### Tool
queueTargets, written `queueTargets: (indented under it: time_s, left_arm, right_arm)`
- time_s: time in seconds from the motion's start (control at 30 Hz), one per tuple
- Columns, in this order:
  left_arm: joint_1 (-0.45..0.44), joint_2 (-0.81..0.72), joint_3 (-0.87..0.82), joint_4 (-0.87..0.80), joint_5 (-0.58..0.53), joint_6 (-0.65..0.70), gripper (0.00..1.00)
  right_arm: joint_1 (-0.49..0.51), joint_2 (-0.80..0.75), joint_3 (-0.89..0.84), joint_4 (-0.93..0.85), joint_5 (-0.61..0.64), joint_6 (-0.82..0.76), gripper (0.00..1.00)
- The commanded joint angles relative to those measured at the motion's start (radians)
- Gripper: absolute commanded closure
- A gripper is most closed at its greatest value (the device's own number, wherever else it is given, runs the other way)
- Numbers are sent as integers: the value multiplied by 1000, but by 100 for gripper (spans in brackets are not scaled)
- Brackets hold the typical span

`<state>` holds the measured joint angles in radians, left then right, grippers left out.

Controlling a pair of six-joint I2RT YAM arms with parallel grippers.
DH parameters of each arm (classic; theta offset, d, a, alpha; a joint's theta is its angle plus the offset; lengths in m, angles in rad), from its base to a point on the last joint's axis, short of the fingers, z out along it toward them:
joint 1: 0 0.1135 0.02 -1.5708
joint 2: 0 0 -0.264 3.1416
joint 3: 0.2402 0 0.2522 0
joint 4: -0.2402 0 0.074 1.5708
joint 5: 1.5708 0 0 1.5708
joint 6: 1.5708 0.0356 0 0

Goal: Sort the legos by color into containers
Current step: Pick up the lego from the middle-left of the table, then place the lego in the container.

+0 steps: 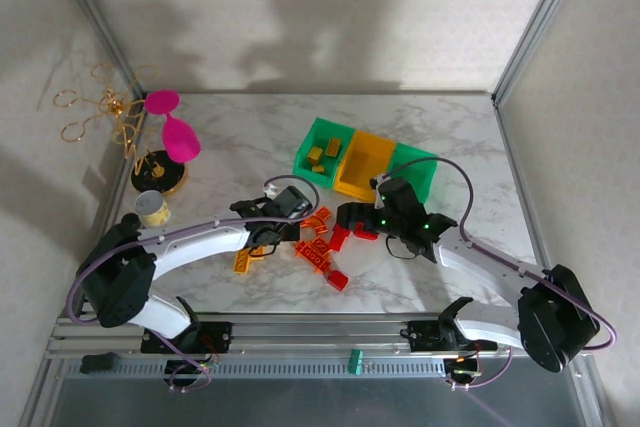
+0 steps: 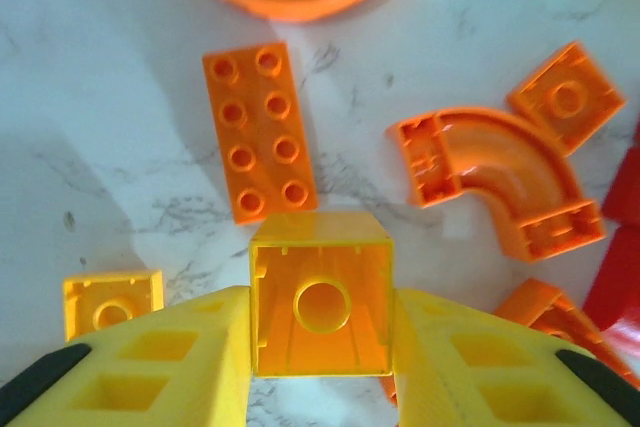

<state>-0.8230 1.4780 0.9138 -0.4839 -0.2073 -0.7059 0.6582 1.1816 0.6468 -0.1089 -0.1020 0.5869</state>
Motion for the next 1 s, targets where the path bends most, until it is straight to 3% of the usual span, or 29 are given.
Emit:
queueTargets:
  time_s: [0.0,0.23,0.67,0.97]
  left_arm:
    - [5,-8,45,-43,-47,20,63]
    - [21,60,74,-5,-21,47,63]
    - [55,176,356,-42,-92,131,64]
    - [170,459,665,67,-39,194,66]
  right_arm:
    - [-20,-24,26,-9,-8,-22,1]
    - [-41,-49,-1,2,-15,-10,1]
    - [-134,-72,8,6,-38,-18,1]
    - [-196,-21,82,23,-27,-42,1]
